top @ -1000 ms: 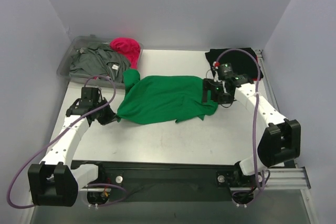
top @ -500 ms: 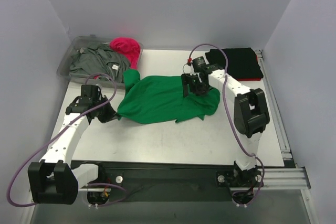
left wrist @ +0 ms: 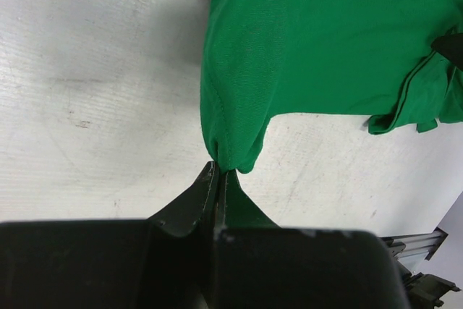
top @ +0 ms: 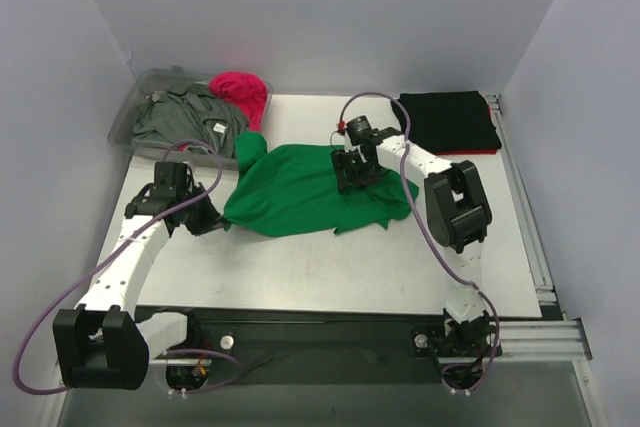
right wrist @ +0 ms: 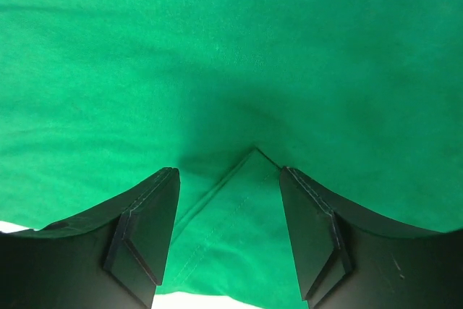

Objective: Fold and stack the t-shirts
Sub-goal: Flatten out the tshirt

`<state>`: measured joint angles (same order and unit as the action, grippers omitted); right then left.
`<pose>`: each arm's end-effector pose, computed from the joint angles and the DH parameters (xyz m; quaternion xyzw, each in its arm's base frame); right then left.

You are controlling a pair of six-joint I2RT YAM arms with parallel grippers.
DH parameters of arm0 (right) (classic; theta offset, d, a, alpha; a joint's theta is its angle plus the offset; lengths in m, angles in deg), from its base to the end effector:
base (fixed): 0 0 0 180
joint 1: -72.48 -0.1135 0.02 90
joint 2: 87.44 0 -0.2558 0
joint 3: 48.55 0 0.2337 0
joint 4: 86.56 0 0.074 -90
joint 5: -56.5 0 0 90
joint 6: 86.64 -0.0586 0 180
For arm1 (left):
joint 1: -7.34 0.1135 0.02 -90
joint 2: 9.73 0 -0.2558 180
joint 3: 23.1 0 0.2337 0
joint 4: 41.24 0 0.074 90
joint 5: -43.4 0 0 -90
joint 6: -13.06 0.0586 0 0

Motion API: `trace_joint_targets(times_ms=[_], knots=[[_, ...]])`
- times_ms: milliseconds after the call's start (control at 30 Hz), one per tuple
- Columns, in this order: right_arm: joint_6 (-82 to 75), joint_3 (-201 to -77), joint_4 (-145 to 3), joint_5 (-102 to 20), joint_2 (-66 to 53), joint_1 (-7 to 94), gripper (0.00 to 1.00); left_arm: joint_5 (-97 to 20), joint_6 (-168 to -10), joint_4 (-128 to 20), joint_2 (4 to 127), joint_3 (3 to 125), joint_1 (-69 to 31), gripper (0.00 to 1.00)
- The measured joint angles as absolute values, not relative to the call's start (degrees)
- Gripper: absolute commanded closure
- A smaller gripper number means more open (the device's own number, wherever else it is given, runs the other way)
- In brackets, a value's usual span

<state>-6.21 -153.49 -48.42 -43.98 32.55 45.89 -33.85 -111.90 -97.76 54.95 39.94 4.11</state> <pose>0.3998 0.2120 0.1690 -0.1683 0.9302 0.1800 0.2720 0.2123 -0.0249 0.2266 -0.2320 0.9276 -0.1901 0.2227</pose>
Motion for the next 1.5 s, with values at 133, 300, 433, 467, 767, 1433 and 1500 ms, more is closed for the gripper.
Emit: trace_joint_targets(times_ms=[133,300,433,467,767,1433,1500], knots=[[-5.7,-153.6,-48.4,-43.2,33.8,45.8,0.46,-33.9,-111.6,-97.8,55.2,40.0,4.1,1.00],[-5.5,-154.0,-48.4,-42.3,34.3,45.8,0.51,-33.7,-111.0,-98.2,55.8,40.7,4.1,1.00],[-5.5,-154.1,-48.4,-41.8,34.3,45.9,0.57,-33.7,-110.7,-98.6,55.8,40.8,4.1,1.00],[-5.5,-154.2,-48.4,-41.8,34.3,45.9,0.59,-33.7,-110.7,-98.7,55.8,40.8,4.1,1.00],[-6.2,-154.6,-48.4,-41.5,34.4,46.5,0.88,-33.7,-110.6,-99.1,55.9,40.8,4.1,1.00],[-12.7,-149.4,-45.4,-39.7,12.8,52.6,1.00,-40.0,-106.8,-99.6,59.1,46.4,3.7,1.00],[-13.3,-149.5,-44.7,-38.5,7.1,54.4,1.00,-41.2,-105.8,-99.6,60.5,49.4,3.3,1.00]])
